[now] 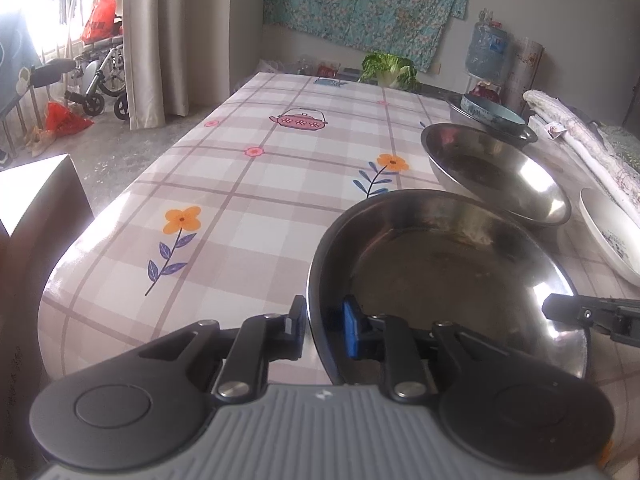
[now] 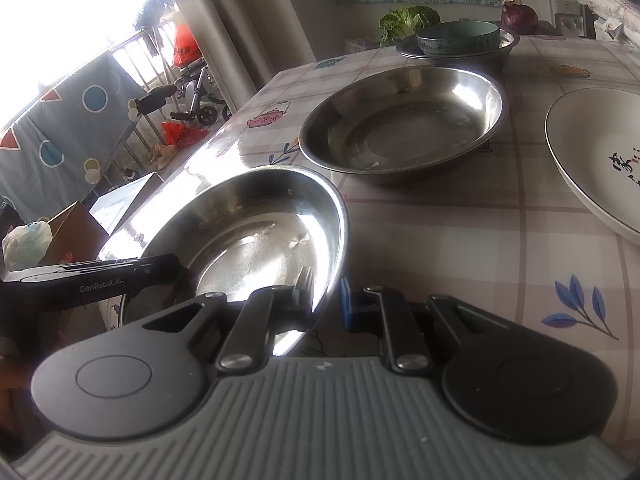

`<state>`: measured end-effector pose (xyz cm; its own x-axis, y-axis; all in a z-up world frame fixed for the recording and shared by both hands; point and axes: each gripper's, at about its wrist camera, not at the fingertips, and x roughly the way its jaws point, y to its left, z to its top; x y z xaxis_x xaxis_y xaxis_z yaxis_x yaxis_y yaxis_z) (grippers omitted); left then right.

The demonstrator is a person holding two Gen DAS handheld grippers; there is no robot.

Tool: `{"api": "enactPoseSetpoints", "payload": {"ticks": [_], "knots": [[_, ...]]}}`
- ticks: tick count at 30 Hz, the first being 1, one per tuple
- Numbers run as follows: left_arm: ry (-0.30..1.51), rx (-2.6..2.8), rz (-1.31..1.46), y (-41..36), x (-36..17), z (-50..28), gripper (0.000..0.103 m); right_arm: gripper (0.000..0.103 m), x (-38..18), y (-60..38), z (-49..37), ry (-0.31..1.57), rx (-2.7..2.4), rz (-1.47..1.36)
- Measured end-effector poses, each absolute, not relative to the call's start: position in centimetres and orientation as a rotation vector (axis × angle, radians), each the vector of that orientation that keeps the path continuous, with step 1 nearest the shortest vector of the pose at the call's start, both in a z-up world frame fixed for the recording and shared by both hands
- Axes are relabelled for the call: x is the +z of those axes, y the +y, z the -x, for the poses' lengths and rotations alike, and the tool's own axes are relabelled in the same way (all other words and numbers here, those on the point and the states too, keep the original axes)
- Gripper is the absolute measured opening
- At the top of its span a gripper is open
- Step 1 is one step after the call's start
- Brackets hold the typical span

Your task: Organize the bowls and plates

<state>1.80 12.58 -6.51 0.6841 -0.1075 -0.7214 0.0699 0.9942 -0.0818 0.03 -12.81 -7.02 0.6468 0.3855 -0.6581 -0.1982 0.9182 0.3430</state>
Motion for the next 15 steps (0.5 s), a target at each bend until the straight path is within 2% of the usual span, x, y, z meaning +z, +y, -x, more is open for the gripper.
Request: {"api": "enactPoseSetpoints", "payload": {"ticks": [15], "knots": [[0.814,-0.109,0.038,11.98,-6.58,-2.31,0.026,0.012,-7.1,-12.41,-0.12,0.813,0.334,-0.251]]}}
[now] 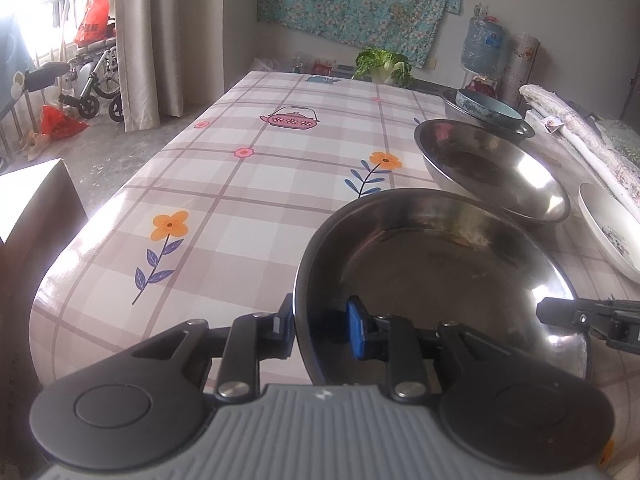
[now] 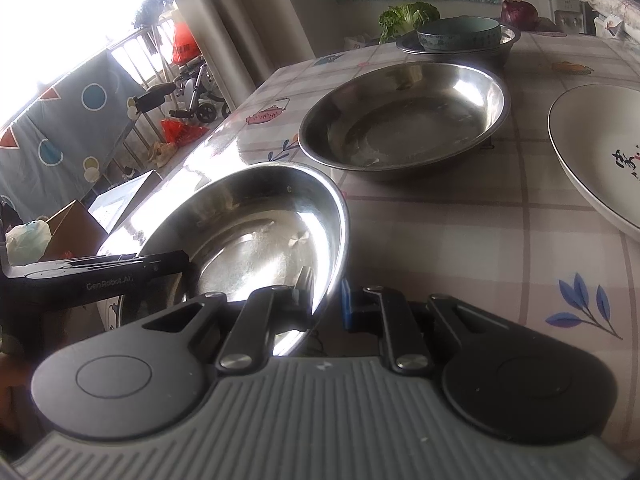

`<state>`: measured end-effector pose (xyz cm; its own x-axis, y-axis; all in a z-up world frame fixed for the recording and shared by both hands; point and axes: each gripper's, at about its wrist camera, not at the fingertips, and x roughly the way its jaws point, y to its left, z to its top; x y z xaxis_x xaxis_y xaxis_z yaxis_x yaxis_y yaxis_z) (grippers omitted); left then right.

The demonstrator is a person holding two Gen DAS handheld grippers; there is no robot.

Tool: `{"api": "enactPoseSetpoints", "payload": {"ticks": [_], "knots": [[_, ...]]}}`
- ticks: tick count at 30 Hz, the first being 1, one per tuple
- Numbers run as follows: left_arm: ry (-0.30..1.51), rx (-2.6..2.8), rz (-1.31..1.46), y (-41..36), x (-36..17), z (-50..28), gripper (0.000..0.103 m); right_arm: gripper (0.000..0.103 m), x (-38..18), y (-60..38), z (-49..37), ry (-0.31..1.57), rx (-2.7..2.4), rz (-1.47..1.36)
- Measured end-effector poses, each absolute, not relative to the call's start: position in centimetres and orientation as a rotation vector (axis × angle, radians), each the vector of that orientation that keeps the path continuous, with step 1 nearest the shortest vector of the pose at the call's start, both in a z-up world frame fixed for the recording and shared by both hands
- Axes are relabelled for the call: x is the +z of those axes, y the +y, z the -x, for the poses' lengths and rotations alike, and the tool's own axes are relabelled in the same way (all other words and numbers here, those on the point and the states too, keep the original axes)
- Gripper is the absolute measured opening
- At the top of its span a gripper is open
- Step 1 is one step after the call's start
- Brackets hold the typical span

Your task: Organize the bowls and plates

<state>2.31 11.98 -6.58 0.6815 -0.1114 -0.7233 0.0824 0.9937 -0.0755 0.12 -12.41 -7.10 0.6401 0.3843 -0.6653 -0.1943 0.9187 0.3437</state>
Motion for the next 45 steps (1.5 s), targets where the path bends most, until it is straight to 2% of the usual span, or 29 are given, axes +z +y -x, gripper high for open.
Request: {"api": "enactPoseSetpoints", "payload": {"ticks": [18,29,45], "knots": [[0.815,-0.123,0.026,11.17,-6.47,-2.13,0.027,0.012,-7.02,-12.94,-0.12,0.806,0.312,-0.247],[0.815,-0.125,0.023,11.1,-6.64,-2.16,0.033,0.013,-7.12,-12.65,-0.13,0.812,0.314,-0.251],[0.8,-0.142,0.051,11.24,-6.4,-1.96,0.033,0.013,-7.1,-12.72,-0.08,0.809,0.312,-0.25]]}}
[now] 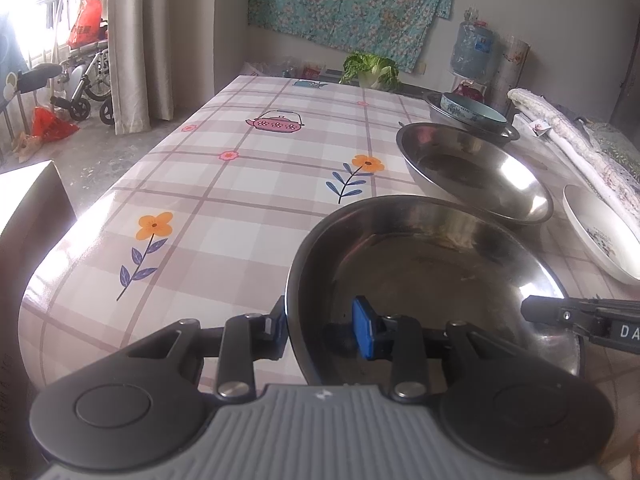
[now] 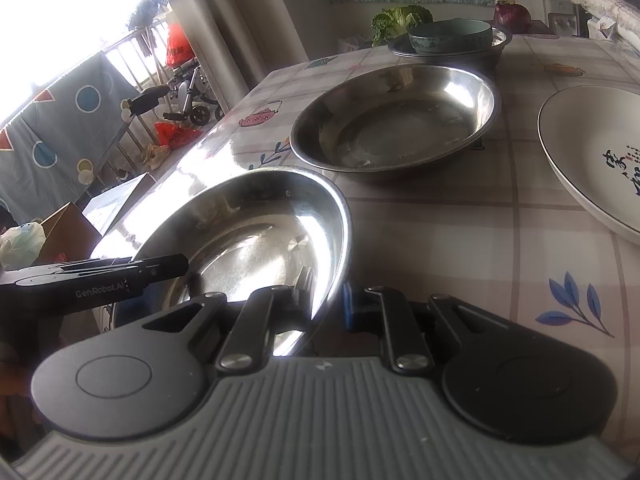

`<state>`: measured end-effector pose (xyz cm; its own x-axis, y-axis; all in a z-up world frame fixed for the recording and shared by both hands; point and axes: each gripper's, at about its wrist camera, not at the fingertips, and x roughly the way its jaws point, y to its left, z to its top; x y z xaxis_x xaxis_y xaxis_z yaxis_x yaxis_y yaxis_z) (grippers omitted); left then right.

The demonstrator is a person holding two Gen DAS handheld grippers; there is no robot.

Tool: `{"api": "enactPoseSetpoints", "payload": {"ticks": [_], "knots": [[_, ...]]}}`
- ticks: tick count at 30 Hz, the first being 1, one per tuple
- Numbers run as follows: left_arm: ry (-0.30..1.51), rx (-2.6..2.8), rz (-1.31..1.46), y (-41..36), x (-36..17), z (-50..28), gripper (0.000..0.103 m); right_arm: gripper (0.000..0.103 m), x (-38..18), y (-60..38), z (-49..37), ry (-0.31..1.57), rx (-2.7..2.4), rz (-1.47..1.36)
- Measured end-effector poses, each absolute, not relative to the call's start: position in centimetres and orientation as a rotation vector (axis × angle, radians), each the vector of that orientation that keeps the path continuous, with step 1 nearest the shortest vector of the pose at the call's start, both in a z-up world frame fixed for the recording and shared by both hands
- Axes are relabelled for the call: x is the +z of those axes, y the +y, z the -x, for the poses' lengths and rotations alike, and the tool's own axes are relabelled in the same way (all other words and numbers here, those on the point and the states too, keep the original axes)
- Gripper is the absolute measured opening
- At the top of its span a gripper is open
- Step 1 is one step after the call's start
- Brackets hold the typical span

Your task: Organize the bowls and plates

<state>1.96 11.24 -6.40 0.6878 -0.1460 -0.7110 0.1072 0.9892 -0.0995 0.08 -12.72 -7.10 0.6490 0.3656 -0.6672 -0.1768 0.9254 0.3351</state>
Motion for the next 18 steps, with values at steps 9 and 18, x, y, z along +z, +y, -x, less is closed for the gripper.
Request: {"api": "enactPoseSetpoints", "payload": {"ticks": [9,18], "knots": [[0.788,-0.146,0.063,11.4,-6.16,-1.74,0.033,0.014,-6.79,-12.87,0.13,0.801,0.314,-0.251],[0.799,-0.142,0.052,11.22,-6.07,-1.87,0.033,0.014,-6.83,-12.92,0.2,0.801,0.315,-0.254]]}}
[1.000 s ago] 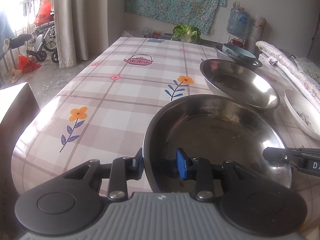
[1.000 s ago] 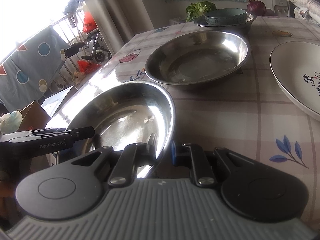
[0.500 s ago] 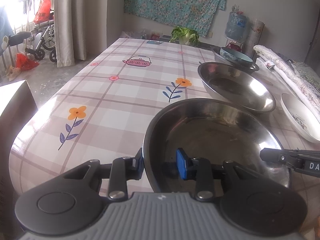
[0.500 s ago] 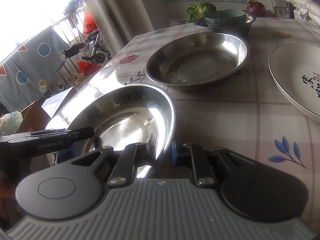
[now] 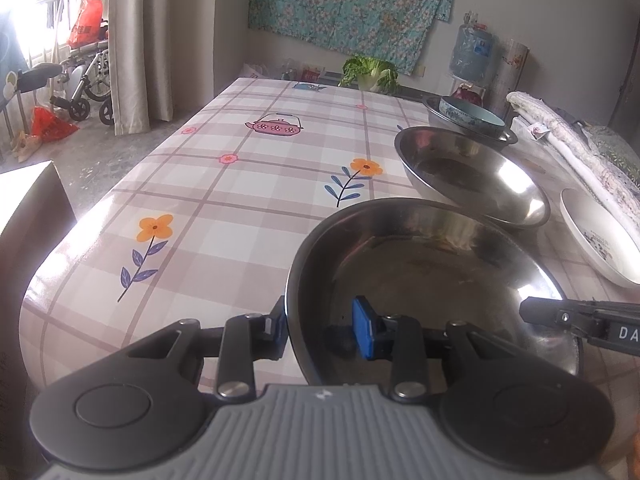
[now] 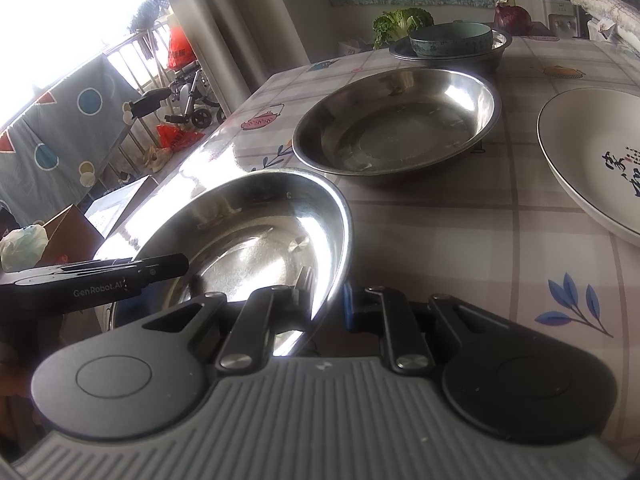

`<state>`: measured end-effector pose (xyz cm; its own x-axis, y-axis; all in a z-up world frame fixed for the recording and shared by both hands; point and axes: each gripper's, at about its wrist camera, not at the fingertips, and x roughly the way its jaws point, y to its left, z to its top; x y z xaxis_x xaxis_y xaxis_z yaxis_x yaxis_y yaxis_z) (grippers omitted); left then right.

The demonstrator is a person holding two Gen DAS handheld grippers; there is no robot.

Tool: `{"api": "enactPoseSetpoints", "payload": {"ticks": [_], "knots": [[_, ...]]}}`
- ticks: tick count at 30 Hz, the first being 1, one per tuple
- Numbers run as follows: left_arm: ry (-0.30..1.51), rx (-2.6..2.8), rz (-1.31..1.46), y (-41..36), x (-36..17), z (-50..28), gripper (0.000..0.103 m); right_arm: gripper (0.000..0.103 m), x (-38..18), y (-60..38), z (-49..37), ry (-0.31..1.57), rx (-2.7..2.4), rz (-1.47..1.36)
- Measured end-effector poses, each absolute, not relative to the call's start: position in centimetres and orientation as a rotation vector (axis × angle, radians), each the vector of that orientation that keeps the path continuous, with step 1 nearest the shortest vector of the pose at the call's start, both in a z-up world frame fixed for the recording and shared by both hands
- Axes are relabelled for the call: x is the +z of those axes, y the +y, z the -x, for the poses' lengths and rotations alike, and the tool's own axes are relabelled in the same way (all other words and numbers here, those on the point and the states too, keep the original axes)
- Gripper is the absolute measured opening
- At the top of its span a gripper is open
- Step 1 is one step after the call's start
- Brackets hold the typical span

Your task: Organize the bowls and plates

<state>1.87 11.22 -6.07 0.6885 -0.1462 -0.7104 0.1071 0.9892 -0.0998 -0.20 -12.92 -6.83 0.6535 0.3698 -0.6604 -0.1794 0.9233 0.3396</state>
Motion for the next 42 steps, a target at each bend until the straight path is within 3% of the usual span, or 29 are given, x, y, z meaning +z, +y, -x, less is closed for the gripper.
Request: {"api": "enactPoseSetpoints", "payload": {"ticks": [42], "knots": [[0.849,-0.096,-0.034,9.9,-5.8,-2.2,0.038,0.015,-6.9,-12.6,0.0,0.812,0.329,-0.223]]}}
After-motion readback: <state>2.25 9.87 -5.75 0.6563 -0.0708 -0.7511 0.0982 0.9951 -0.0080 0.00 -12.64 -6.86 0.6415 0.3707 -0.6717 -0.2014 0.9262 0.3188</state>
